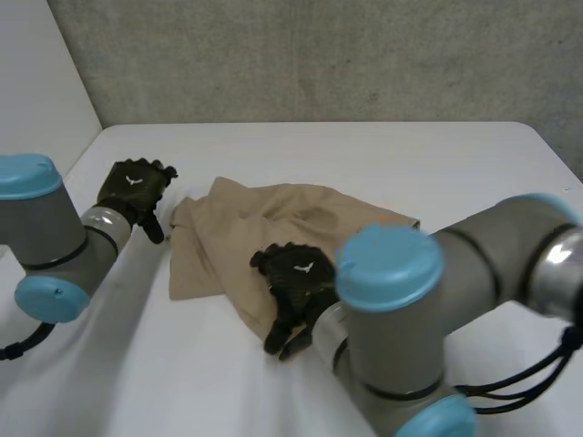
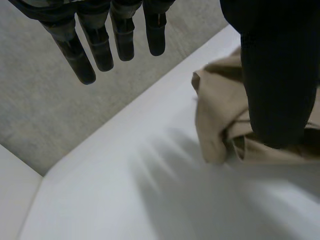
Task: Fold the shorts.
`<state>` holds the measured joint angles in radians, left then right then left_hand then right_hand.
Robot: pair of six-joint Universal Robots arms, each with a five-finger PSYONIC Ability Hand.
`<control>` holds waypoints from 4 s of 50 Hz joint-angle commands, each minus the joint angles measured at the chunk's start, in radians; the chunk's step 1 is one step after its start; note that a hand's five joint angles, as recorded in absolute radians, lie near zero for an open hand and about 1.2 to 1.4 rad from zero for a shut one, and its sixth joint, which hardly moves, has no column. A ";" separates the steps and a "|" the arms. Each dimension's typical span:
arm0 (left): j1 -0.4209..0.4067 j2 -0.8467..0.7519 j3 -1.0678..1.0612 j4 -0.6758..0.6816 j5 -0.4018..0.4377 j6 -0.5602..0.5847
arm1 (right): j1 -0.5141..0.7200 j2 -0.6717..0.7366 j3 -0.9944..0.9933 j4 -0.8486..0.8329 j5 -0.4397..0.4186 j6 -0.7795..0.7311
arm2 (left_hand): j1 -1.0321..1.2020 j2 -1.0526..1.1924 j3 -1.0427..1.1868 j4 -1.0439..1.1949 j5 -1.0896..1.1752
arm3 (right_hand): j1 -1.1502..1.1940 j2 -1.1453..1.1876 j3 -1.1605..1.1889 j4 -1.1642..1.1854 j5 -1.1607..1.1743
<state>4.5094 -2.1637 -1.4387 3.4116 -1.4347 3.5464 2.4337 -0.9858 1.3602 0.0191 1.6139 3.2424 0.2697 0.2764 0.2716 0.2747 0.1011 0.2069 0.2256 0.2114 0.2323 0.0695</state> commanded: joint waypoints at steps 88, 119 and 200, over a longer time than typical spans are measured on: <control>-0.174 -0.165 0.257 -0.160 0.039 -0.093 | -0.295 -0.134 0.198 -0.215 0.120 -0.584 | 0.419 0.412 0.417 0.414 0.413 | 1.189 1.171 1.185 1.164 1.152; -0.207 -0.093 0.195 -0.153 0.011 -0.047 | -0.377 -0.171 -0.044 0.269 -0.006 -0.093 | 1.127 1.120 1.125 1.122 1.121 | 0.128 0.109 0.123 0.102 0.091; -0.270 0.215 -0.436 0.140 -0.147 0.089 | -0.335 -0.164 0.241 -0.116 -0.058 -0.619 | 1.127 1.120 1.125 1.122 1.121 | 1.189 1.171 1.185 1.164 1.152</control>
<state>4.2378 -1.9509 -1.8737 3.7484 -1.5814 3.6375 2.1146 -1.0762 1.5209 -0.1453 1.6025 2.5479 1.1373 1.1979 1.1925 1.1973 0.9716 0.9644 1.1717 1.1893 1.1925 0.9749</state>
